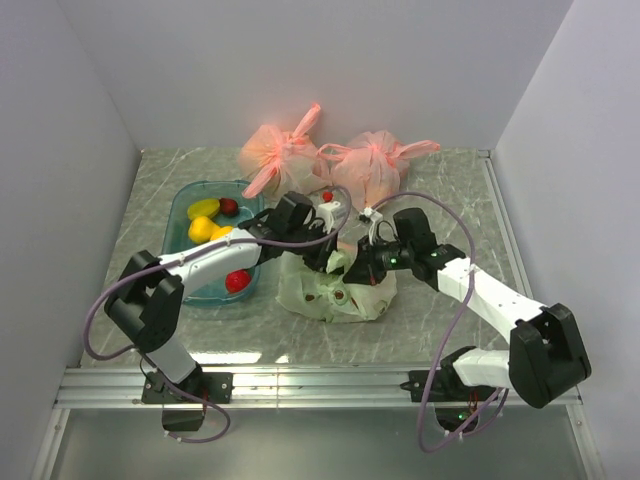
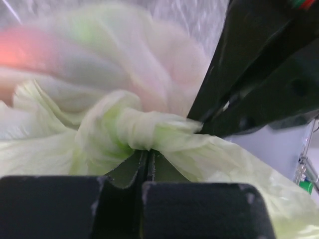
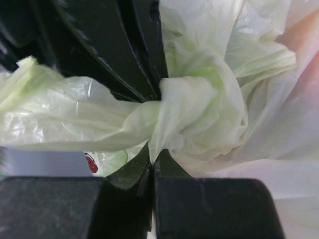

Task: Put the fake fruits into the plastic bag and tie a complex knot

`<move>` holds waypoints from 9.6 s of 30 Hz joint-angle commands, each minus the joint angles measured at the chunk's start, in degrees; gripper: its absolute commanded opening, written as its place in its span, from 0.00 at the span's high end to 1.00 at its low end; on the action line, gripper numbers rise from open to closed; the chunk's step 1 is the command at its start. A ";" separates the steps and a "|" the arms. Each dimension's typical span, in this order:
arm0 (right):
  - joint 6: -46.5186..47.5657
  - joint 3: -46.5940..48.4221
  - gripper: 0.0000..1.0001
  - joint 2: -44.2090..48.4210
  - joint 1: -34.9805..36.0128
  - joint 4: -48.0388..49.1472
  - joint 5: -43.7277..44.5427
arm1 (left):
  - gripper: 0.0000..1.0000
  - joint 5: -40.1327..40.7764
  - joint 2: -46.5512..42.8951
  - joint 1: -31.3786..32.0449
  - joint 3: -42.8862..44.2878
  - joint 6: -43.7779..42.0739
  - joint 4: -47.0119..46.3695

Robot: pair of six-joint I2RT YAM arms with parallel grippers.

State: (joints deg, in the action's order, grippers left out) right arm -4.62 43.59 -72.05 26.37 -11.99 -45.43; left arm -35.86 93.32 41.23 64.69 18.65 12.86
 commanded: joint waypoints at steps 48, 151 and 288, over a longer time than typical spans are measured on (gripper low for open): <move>-19.37 5.10 1.00 2.88 -0.09 12.43 5.44 | 1.00 16.09 -9.12 -3.71 -7.29 11.13 -9.94; 49.70 12.47 0.04 8.70 -4.14 -11.83 0.00 | 1.00 -2.90 -2.71 -3.18 -2.64 16.94 -15.06; -23.71 5.62 0.32 -3.54 -0.36 15.55 0.08 | 1.00 -18.90 -0.95 -7.65 -5.70 9.80 -12.50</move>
State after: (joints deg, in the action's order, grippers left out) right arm -34.30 46.30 -79.42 26.15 7.20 -50.35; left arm -54.30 94.56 33.36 62.61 28.12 -1.67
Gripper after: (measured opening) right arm 0.654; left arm 0.015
